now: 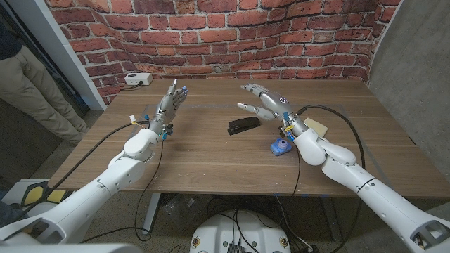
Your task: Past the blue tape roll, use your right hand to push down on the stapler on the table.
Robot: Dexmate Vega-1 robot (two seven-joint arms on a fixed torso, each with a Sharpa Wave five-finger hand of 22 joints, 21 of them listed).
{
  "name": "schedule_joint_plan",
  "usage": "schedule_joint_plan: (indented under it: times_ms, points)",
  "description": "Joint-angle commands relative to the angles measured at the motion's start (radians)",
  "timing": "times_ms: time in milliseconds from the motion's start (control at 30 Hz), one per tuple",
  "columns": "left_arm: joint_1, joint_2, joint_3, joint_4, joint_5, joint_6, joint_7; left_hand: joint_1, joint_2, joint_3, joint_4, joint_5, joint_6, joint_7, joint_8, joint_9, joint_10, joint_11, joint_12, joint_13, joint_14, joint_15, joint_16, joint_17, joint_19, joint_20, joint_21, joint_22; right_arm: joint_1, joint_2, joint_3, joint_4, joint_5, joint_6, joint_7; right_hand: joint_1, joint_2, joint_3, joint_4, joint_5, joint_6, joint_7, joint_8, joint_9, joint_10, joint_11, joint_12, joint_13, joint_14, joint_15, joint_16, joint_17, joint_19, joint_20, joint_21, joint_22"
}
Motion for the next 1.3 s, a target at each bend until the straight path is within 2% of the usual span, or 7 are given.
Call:
schedule_joint_plan:
  times_ms: [33,133,333,600,700,967,1300]
  points:
    - [0.008,0.007,-0.005,-0.012,-0.002,0.01,0.004,0.005,0.002,0.0,-0.004,-0.003,0.009,-0.009,0.002,0.005,0.008,-0.006,-0.004,0.005,0.009,-0.003,-0.003,0.003,0.009,0.011,0.0,0.002,0.019,-0.045,-0.037,-0.028,-0.034,-0.031,0.045,0.013,0.009,0.004,-0.01,0.007,0.039,0.008,0.012,0.004,0.045,0.02,0.015,0.002,0.038,0.0,0.012,0.003,0.016,-0.012,0.001,0.003]
    - [0.007,0.009,-0.005,-0.013,-0.002,0.011,0.0,0.007,0.003,0.0,-0.004,-0.004,0.006,-0.015,0.0,0.005,0.005,-0.005,-0.007,0.005,0.011,-0.002,-0.003,0.003,0.009,0.017,-0.001,0.002,0.024,-0.05,-0.044,-0.029,-0.03,-0.027,0.057,0.016,0.021,0.009,-0.01,0.008,0.05,0.007,0.01,0.005,0.044,0.019,0.008,0.002,0.096,-0.012,0.025,0.004,0.053,-0.011,0.013,0.004]
    - [0.009,0.009,-0.007,-0.012,-0.004,0.006,-0.004,0.008,0.005,0.0,-0.004,-0.006,0.007,-0.017,-0.003,0.005,0.008,-0.008,-0.008,0.005,0.011,-0.003,-0.005,0.003,0.01,0.019,-0.003,0.002,0.032,-0.062,-0.059,-0.044,-0.068,-0.049,0.076,0.022,0.028,0.013,-0.015,0.007,0.077,-0.004,0.015,0.005,0.081,0.003,0.017,0.002,0.123,-0.01,0.024,0.003,0.068,-0.013,0.015,0.004]
    - [0.009,0.008,-0.009,-0.013,-0.011,0.002,-0.012,0.01,0.007,0.0,-0.005,-0.007,0.008,-0.017,-0.004,0.005,0.009,-0.008,-0.01,0.005,0.013,-0.003,-0.006,0.003,0.012,0.02,-0.003,0.002,0.03,-0.079,-0.073,-0.077,-0.09,-0.102,0.138,0.032,0.041,0.021,-0.019,0.006,0.093,-0.008,0.014,0.005,0.127,0.004,0.027,0.001,0.114,-0.012,0.009,0.002,0.062,-0.017,0.008,0.005]
    - [-0.003,0.008,-0.002,-0.006,-0.007,0.003,-0.028,0.011,0.008,0.0,-0.005,-0.008,0.01,-0.017,-0.005,0.005,0.01,-0.009,-0.011,0.005,0.015,-0.003,-0.006,0.003,0.013,0.02,-0.003,0.002,0.032,-0.083,-0.078,-0.086,-0.09,-0.119,0.167,0.051,0.063,0.036,-0.025,0.006,0.091,-0.003,0.011,0.005,0.121,0.005,0.021,0.001,0.105,-0.006,0.002,0.001,0.057,-0.015,0.005,0.005]
    - [-0.003,0.009,-0.003,0.0,-0.01,-0.005,-0.038,0.012,0.008,-0.003,-0.005,-0.011,-0.001,-0.014,-0.013,0.005,-0.002,-0.001,-0.02,0.005,0.005,-0.002,-0.013,0.003,0.006,0.017,-0.009,0.002,0.043,-0.088,-0.1,-0.098,-0.118,-0.162,0.213,0.065,0.074,0.046,-0.031,0.003,0.086,-0.006,0.005,0.006,0.107,-0.01,0.011,0.001,0.082,-0.009,-0.009,0.001,0.036,-0.016,-0.005,0.005]
    - [-0.009,0.025,0.003,-0.01,-0.004,0.02,-0.046,0.004,0.002,-0.015,-0.001,-0.016,-0.037,-0.018,-0.036,0.006,-0.041,0.0,-0.042,0.006,-0.037,0.001,-0.029,0.005,-0.028,0.016,-0.028,0.003,0.059,-0.085,-0.127,-0.095,-0.129,-0.186,0.248,0.058,0.075,0.045,-0.028,-0.004,0.071,-0.042,-0.005,0.006,0.09,-0.029,-0.001,0.002,0.065,-0.006,-0.012,0.003,0.019,-0.009,-0.012,0.006]
